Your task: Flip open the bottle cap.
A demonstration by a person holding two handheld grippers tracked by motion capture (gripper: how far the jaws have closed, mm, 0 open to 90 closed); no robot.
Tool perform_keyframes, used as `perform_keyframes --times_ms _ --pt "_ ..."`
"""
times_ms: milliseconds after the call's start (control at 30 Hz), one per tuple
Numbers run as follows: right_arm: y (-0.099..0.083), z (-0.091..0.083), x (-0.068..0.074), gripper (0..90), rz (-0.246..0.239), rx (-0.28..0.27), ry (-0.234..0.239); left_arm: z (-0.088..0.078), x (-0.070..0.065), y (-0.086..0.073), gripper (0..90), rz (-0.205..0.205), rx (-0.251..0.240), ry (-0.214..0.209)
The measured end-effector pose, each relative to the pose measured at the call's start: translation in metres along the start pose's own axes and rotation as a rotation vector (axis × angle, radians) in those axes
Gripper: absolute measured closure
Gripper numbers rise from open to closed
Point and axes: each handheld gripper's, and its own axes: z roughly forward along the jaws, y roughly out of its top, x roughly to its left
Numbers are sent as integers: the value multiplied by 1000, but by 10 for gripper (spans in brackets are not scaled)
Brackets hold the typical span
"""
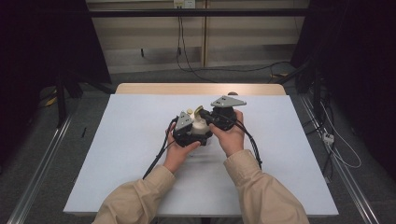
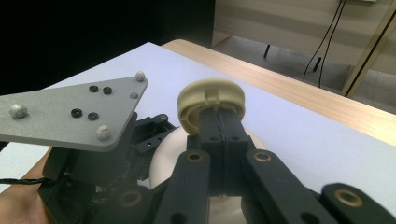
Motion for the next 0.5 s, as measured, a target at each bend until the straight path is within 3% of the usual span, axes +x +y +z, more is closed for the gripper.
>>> perform_keyframes --times_ms 500 --pt "1 9 2 900 -5 4 6 0 0 0 54 2 2 0"
